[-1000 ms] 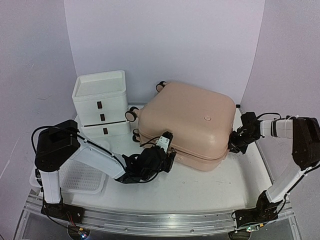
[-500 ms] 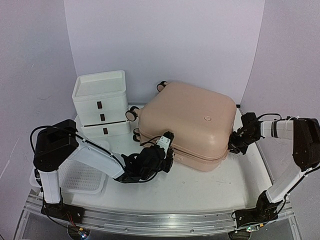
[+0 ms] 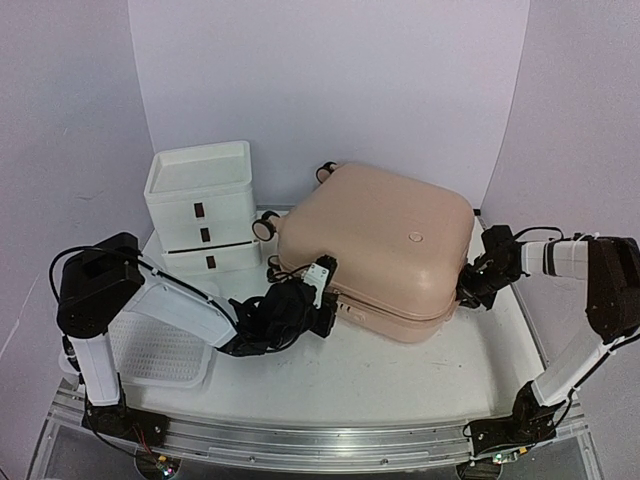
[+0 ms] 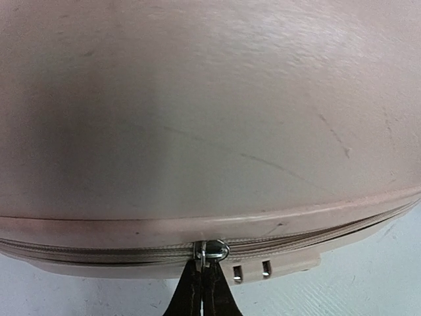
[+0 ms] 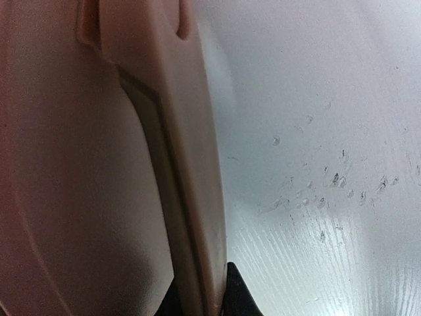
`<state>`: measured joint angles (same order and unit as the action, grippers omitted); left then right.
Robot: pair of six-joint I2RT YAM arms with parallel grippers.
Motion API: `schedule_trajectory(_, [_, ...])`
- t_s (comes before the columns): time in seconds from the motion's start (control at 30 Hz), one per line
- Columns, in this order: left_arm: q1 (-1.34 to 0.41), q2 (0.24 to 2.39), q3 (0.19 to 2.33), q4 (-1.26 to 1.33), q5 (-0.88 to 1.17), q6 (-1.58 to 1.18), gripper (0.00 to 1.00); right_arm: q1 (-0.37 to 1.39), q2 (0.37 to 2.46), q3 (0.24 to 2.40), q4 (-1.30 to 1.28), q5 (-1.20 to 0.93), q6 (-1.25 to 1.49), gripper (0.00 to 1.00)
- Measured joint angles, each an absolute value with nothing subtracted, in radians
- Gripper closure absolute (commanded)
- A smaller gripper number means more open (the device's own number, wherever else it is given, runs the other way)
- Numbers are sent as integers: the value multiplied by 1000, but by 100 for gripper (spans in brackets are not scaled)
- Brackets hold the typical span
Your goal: Open, take out, and arrange the luggage
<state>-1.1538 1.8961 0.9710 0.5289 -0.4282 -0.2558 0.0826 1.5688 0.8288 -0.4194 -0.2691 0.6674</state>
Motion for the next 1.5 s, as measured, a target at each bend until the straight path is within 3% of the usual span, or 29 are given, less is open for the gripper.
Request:
schedule_trajectory(0.5, [-972,1792,867,496,-379,-252,100,0,1558,849,-539,-282,537,100])
schedule_trajectory(0.8, [-857,1773,869,460,-184,-191,100,-84,1627,963,-714,-273,372,100])
schedule_trajectory(1.07, [-857,1740,861,426,-80,-202,100,-98,1650,1098,-891,-196,290,62])
schedule_trajectory(1.23, [-900,1694,828,405,-85,-228,100,-121,1506,1258,-1105,-83,235,39])
schedule_trajectory(1.37, [-936,1682,820,390,-108,-237,100,-112,1368,1417,-1198,-44,210,28])
schedule_trajectory(1.5, [-956,1682,820,391,-132,-243,100,78,1351,1560,-1242,-44,159,24])
